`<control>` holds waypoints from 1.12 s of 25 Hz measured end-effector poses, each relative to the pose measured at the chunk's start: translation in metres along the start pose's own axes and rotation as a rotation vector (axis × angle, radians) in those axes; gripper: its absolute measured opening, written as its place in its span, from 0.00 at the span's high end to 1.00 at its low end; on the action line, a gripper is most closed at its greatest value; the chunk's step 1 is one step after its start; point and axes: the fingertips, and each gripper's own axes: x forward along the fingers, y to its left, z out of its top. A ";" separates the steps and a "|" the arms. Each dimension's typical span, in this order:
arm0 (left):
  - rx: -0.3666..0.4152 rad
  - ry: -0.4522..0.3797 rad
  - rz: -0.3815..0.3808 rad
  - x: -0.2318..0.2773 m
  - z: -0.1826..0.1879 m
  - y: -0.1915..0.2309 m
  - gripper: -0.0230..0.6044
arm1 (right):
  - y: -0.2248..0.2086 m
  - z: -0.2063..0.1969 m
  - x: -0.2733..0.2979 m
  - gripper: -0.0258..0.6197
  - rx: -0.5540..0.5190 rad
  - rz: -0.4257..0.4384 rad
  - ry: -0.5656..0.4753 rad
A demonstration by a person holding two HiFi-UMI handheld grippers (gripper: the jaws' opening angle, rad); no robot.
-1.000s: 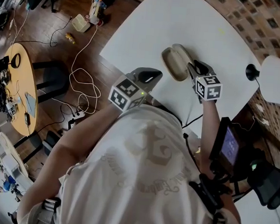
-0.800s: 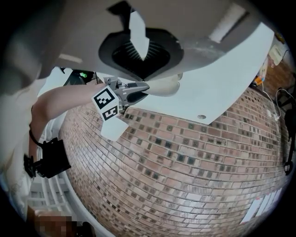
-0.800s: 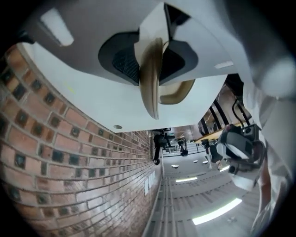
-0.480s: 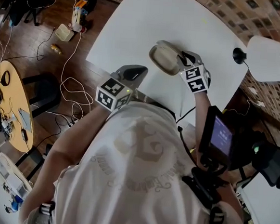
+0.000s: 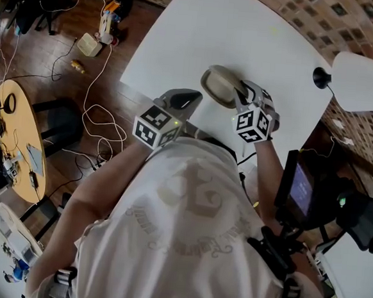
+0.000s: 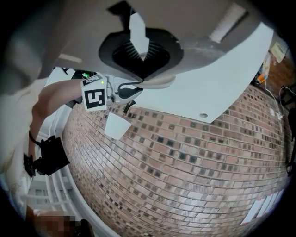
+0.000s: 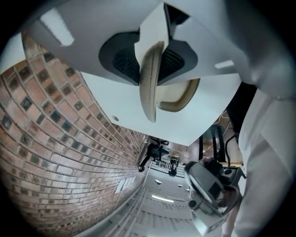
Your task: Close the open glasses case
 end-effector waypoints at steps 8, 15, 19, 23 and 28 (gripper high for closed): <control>0.007 0.002 -0.011 -0.005 -0.003 -0.002 0.95 | 0.032 0.015 -0.017 0.75 -0.020 0.038 -0.042; 0.018 0.005 -0.032 -0.009 -0.005 -0.003 0.95 | 0.051 0.023 -0.019 0.73 0.042 0.094 -0.057; 0.026 0.007 -0.042 -0.009 -0.006 -0.003 0.95 | 0.061 0.026 -0.020 0.73 0.065 0.123 -0.063; 0.028 0.012 -0.048 -0.007 -0.005 -0.003 0.95 | 0.075 0.026 -0.020 0.73 0.074 0.161 -0.069; 0.028 0.020 -0.053 -0.005 -0.006 -0.001 0.95 | 0.094 0.025 -0.017 0.74 0.085 0.221 -0.060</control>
